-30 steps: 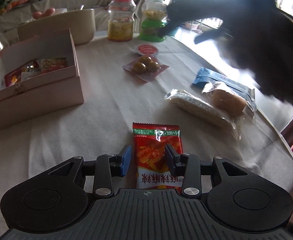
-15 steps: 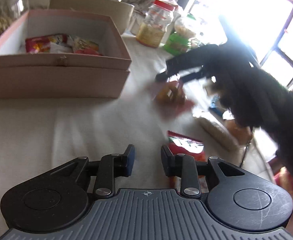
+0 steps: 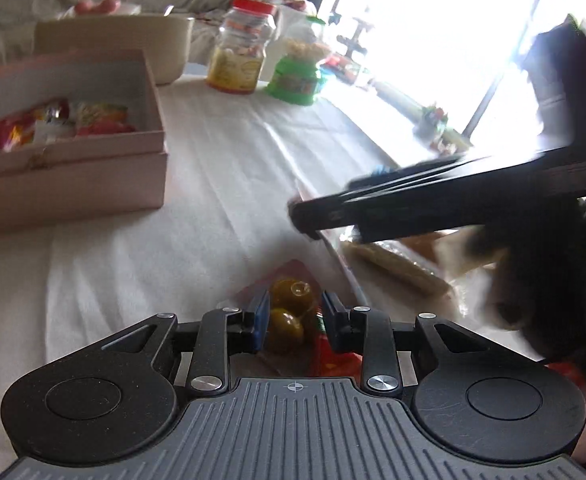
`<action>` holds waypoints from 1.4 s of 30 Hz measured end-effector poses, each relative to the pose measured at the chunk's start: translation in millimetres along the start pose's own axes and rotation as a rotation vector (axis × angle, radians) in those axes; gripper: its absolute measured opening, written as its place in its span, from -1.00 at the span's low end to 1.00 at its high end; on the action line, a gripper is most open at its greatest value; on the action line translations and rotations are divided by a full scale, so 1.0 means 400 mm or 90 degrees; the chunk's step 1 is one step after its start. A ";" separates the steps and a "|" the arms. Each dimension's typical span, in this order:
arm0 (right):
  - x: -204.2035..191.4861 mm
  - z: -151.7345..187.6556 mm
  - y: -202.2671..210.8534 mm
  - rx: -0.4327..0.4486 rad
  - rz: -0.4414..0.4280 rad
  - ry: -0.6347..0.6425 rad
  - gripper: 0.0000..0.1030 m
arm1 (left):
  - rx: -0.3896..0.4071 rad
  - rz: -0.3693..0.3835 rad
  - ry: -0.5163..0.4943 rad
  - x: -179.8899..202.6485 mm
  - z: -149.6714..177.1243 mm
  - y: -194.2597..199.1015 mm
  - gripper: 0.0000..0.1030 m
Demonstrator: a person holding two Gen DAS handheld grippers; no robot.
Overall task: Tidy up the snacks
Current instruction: 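Grasp the dates tray packet with the left gripper while the right grasps the red spicy-strip packet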
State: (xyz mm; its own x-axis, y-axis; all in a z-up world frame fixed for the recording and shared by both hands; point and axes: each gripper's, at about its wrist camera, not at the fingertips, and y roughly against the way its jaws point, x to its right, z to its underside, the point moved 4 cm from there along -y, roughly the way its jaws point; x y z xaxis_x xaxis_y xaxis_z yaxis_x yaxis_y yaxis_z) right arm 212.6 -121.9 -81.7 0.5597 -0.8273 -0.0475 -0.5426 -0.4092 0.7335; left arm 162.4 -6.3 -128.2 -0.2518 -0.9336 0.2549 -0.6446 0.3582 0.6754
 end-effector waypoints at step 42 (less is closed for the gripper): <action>-0.203 0.257 0.098 -0.036 -0.017 0.103 0.56 | -0.010 -0.077 -0.106 0.019 0.038 0.024 -0.18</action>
State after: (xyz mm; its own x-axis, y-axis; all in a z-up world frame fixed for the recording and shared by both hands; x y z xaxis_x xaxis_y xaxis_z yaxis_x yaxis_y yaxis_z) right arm 81.3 -110.3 -118.8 0.6695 -0.7418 0.0385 -0.4926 -0.4046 0.7705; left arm 143.4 -9.8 -130.3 -0.2905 -0.9553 0.0540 -0.6665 0.2425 0.7049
